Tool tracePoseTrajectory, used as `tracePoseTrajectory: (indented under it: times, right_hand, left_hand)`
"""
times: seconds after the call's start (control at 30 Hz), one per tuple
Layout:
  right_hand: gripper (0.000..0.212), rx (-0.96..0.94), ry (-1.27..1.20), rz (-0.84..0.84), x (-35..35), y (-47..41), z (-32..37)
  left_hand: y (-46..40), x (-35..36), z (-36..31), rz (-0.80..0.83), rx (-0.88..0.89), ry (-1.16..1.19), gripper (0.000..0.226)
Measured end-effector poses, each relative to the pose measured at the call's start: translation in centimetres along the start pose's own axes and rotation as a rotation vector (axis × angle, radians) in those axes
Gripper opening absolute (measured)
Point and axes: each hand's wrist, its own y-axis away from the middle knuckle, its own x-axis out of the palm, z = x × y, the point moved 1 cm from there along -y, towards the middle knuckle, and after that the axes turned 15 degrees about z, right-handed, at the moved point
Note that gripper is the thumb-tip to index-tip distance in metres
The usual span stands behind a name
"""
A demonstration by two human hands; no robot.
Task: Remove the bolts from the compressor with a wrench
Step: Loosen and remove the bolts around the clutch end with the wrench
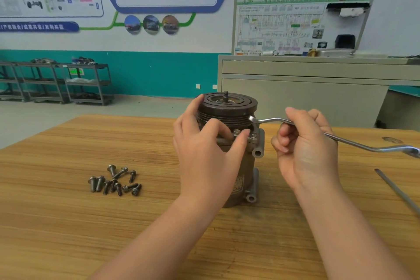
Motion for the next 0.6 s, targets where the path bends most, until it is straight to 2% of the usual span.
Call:
tracePoseTrajectory:
  times: [0.13, 0.4, 0.47, 0.6]
  right_hand:
    - [0.053, -0.008, 0.008, -0.031, -0.2, -0.1, 0.3]
    - [0.033, -0.139, 0.487, 0.006, -0.9, -0.1, 1.3]
    - [0.032, -0.167, 0.542, 0.016, -0.7, -0.1, 1.1]
    - [0.032, -0.174, 0.561, 0.009, -0.6, 0.0, 1.1]
  left_hand:
    - [0.1, -0.1, -0.5, 0.01, 0.009, -0.074, 0.036]
    - [0.3, -0.5, -0.5, 0.057, 0.054, -0.114, 0.02]
    - [0.2, -0.2, -0.5, 0.051, 0.037, -0.093, 0.015]
    - [-0.1, -0.1, -0.6, -0.005, 0.028, -0.084, 0.025]
